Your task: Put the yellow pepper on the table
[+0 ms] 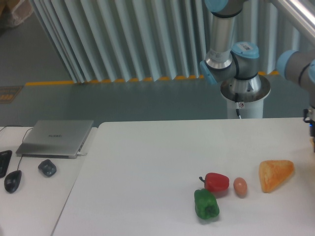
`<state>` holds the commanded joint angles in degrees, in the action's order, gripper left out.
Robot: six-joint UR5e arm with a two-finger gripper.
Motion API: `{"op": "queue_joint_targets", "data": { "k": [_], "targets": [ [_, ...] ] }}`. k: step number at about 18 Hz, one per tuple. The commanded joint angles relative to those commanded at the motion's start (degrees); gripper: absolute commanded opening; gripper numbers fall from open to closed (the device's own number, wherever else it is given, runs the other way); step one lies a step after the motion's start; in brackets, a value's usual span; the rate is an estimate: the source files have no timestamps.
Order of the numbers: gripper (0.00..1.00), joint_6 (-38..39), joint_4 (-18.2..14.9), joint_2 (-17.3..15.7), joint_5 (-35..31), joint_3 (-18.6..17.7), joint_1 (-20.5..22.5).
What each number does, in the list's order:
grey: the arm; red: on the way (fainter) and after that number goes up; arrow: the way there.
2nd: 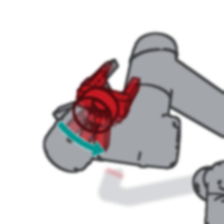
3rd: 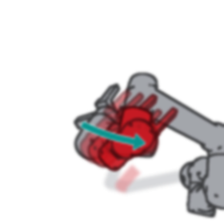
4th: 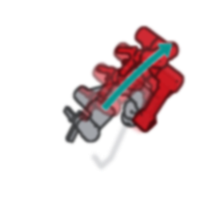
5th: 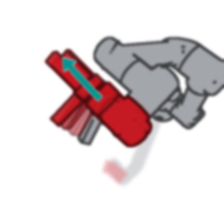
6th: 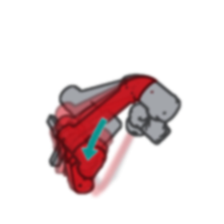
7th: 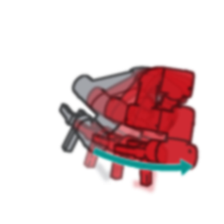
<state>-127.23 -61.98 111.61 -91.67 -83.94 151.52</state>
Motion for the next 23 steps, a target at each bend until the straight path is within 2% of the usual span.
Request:
{"op": "queue_joint_targets", "data": {
  "k": [3, 8, 12, 21, 23],
  "targets": [
    [1.00, -7.9, 3.1, 1.6, -0.2, 0.1, 1.5],
    [1.00, -11.6, 5.1, 3.3, -5.1, 1.0, 2.6],
    [1.00, -12.0, 6.4, 5.0, -5.5, 1.3, 3.3],
    [1.00, -9.9, 6.6, 8.0, -4.9, 1.6, 3.9],
    [1.00, -9.8, 6.6, 8.7, -4.9, 2.5, 3.9]
  ]
}}
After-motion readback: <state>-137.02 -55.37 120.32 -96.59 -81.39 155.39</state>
